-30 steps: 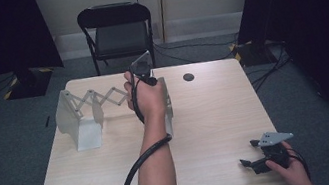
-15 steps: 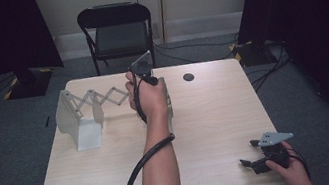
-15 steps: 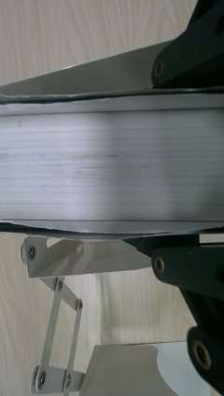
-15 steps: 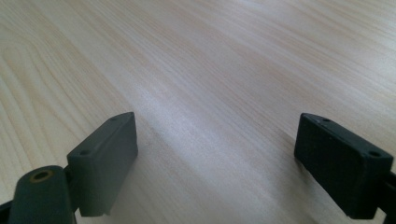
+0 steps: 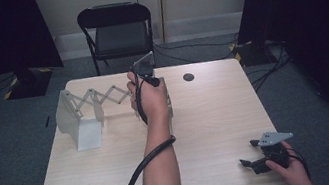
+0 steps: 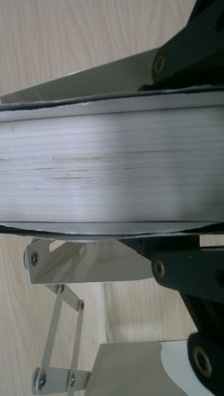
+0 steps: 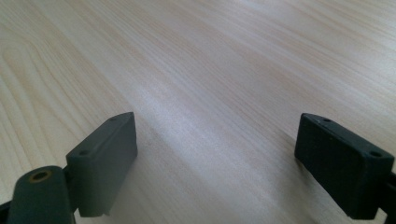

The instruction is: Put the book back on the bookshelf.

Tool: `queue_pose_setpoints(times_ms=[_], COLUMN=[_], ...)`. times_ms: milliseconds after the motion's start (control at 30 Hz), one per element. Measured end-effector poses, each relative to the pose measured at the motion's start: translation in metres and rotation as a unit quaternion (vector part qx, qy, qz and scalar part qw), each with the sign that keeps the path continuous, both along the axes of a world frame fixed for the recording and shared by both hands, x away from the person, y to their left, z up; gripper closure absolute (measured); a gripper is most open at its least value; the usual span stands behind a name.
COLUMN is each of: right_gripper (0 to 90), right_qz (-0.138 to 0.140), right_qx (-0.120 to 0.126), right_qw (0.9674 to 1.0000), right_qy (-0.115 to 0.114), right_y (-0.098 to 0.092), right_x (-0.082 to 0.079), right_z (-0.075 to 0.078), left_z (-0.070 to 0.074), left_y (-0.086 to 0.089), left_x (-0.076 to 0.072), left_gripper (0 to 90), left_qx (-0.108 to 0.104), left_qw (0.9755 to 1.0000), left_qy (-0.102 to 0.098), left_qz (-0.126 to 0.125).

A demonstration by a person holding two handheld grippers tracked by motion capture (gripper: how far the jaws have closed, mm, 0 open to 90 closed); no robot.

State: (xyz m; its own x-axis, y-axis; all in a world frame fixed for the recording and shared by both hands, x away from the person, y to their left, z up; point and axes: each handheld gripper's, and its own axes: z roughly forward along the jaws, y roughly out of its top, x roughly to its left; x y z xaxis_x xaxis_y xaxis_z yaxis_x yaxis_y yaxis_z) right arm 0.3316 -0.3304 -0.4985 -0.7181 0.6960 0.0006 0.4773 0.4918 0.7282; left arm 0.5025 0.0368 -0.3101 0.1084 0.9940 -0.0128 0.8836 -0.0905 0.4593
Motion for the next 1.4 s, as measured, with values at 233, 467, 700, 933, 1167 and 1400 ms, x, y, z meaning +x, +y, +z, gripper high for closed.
queue_pose_setpoints(times_ms=[233,467,700,933,1167,1400], right_gripper=[12.1,12.1,12.1,12.1,12.1,12.1], right_qz=[0.001,0.001,0.001,0.001,0.001,0.002], right_qx=[0.002,0.002,0.002,0.002,0.002,0.002], right_qw=[1.0,1.0,1.0,1.0,1.0,1.0], right_qy=[0.0,0.001,-0.001,-0.003,-0.002,-0.003], right_y=[0.0,0.0,0.0,0.0,0.001,0.0], right_x=[0.001,0.001,0.001,0.001,0.001,0.001], right_z=[0.0,0.0,0.0,0.0,0.0,-0.001], left_z=[0.002,0.0,-0.003,-0.004,-0.003,-0.006], left_y=[0.004,0.008,0.014,0.013,0.013,0.018], left_x=[-0.005,-0.012,-0.018,-0.026,-0.033,-0.038], left_gripper=[44.8,39.9,34.9,34.2,33.6,32.5], left_qx=[-0.015,-0.031,-0.039,-0.043,-0.044,-0.054], left_qw=[0.9998,0.9993,0.9986,0.9979,0.9974,0.9968], left_qy=[0.005,0.004,0.012,0.01,0.004,0.01], left_qz=[-0.008,-0.022,-0.034,-0.047,-0.057,-0.058])
